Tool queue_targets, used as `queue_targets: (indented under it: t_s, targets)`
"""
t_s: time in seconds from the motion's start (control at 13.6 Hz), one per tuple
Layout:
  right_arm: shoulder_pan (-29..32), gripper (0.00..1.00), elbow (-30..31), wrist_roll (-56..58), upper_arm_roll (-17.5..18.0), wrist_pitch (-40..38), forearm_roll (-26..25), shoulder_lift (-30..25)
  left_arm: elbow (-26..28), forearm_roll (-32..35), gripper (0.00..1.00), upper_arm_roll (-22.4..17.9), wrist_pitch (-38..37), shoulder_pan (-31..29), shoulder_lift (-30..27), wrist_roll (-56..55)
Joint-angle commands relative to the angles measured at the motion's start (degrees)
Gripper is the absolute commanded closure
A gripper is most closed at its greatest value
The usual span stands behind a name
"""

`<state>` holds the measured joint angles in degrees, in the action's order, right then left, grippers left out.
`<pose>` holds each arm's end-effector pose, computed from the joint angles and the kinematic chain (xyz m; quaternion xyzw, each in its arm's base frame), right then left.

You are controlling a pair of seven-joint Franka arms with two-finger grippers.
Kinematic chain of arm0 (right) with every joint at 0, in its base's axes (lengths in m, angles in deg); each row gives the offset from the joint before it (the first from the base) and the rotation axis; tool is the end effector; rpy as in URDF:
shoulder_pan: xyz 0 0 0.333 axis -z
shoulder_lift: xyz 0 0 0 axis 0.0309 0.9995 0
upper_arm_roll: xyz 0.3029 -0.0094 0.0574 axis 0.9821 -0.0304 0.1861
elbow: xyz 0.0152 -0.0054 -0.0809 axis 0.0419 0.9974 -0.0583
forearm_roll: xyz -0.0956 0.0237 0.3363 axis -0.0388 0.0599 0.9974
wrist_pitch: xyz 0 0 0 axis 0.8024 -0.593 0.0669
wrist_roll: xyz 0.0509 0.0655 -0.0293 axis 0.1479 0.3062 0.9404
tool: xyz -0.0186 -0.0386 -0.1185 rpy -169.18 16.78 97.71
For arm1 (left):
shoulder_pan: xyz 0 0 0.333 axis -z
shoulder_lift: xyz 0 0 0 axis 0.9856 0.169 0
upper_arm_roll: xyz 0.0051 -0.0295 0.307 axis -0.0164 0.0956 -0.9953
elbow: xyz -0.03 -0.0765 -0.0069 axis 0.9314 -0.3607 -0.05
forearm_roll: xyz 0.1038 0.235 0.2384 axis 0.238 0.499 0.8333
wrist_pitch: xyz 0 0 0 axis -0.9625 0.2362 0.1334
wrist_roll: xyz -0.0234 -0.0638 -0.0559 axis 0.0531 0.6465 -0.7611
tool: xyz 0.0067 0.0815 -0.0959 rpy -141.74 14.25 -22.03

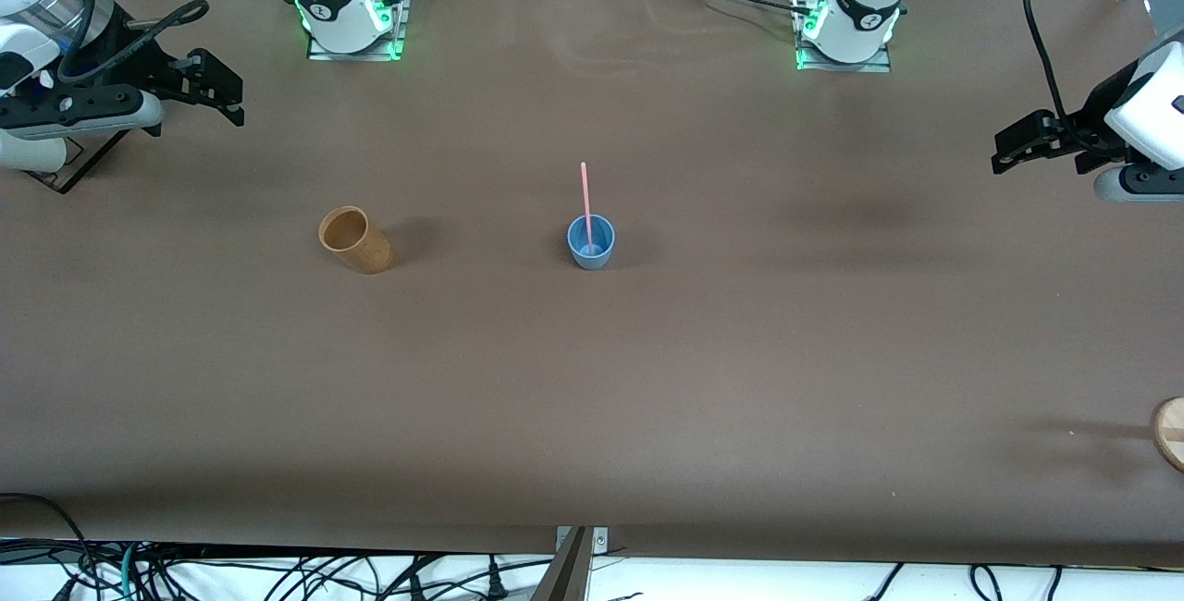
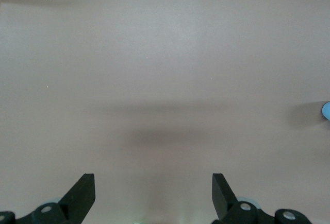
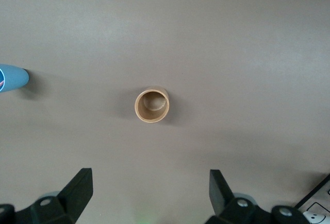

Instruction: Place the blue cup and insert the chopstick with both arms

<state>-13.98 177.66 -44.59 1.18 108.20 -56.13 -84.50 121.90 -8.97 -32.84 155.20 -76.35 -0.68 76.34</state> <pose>0.4752 0.0820 0.5983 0.9971 0.0754 -0.0060 0.0015 0.5209 -0.0203 0.5898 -0.9986 -0.0097 0.0520 0.0021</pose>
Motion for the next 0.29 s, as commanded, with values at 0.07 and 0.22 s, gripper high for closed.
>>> queue_targets:
  t_s: [0.07, 0.22]
  targets:
    - [0.08, 0.00, 0.47, 0.91, 0.20, -0.03, -0.66, -1.27, -1.14, -0.87, 0.00, -0.20, -0.06, 0.22, 0.30, 0.86]
    - [0.08, 0.00, 0.56, 0.91, 0.20, -0.55, -0.66, -1.54, -1.14, -0.87, 0.00, -0.20, -0.06, 0.21, 0.30, 0.86]
